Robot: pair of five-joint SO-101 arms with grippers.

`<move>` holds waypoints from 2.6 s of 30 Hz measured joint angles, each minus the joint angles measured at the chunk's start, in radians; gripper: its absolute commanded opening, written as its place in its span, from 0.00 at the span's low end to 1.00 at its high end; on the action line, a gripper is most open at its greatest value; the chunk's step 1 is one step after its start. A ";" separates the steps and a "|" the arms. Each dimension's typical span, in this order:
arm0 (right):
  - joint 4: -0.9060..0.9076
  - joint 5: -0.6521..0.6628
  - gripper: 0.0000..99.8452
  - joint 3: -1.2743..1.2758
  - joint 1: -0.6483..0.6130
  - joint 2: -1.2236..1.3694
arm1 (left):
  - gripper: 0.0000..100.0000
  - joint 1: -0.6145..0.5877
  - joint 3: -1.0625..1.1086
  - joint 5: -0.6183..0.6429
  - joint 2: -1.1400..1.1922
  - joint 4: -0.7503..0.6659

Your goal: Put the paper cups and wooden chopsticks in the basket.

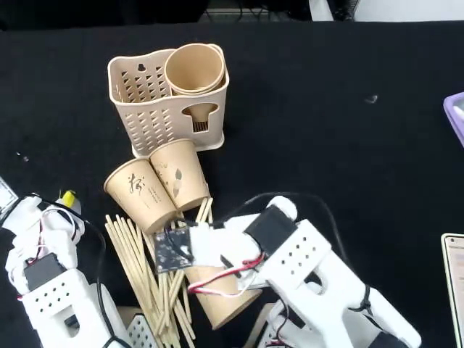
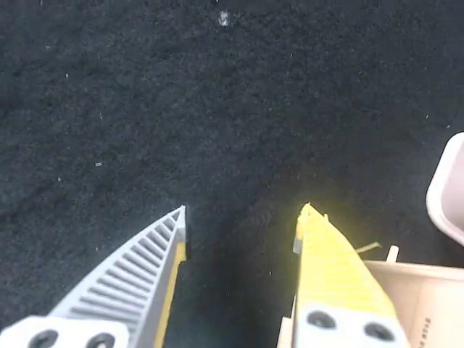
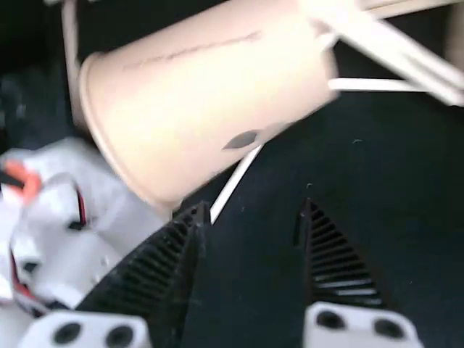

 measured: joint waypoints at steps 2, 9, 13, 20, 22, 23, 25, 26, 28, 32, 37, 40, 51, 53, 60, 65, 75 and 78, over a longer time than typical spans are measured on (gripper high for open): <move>0.000 -0.077 0.19 -0.017 -0.068 0.000 | 0.25 0.000 0.000 0.000 0.000 -0.009; -0.141 -0.324 0.19 0.068 -0.371 0.066 | 0.25 -0.025 0.000 0.000 0.000 -0.009; -0.193 -0.353 0.19 0.100 -0.388 0.084 | 0.25 -0.031 0.000 0.000 0.000 -0.009; -0.204 -0.262 0.19 0.150 -0.201 0.074 | 0.25 -0.031 0.000 0.000 0.000 -0.009; -0.204 -0.199 0.19 0.160 -0.091 0.075 | 0.25 -0.031 -0.002 0.000 0.000 -0.009; -0.204 -0.169 0.19 0.172 -0.034 0.075 | 0.25 -0.031 -0.003 0.000 0.000 -0.009; -0.204 -0.101 0.19 0.176 0.083 0.075 | 0.25 -0.031 -0.005 0.000 0.000 -0.009; -0.203 -0.071 0.19 0.169 0.141 0.077 | 0.25 -0.031 -0.006 0.000 0.000 -0.009; -0.203 -0.026 0.19 0.150 0.259 0.081 | 0.25 -0.031 -0.006 0.000 0.000 -0.009; -0.204 0.025 0.19 0.081 0.445 0.098 | 0.25 -0.031 -0.006 0.000 0.000 -0.009; -0.157 0.014 0.19 -0.031 0.539 0.098 | 0.25 -0.031 -0.006 0.000 0.000 -0.009; -0.063 0.009 0.19 -0.112 0.523 0.098 | 0.25 -0.031 -0.006 0.000 0.000 -0.009; 0.000 0.307 0.20 0.094 0.365 -0.242 | 0.25 -0.031 -0.006 0.000 0.000 -0.009; 0.000 0.358 0.20 0.157 0.364 -0.256 | 0.25 -0.031 -0.006 0.000 0.000 -0.009; 0.000 0.479 0.20 0.236 0.364 -0.265 | 0.25 -0.031 -0.006 0.000 0.000 -0.009; 0.000 0.485 0.21 0.241 0.364 -0.265 | 0.25 -0.031 -0.006 0.000 0.000 -0.009; -0.043 0.439 0.18 0.299 0.364 -0.269 | 0.25 -0.031 -0.006 0.000 0.000 -0.009; -0.048 0.427 0.18 0.301 0.364 -0.270 | 0.25 -0.031 -0.006 0.000 0.000 -0.009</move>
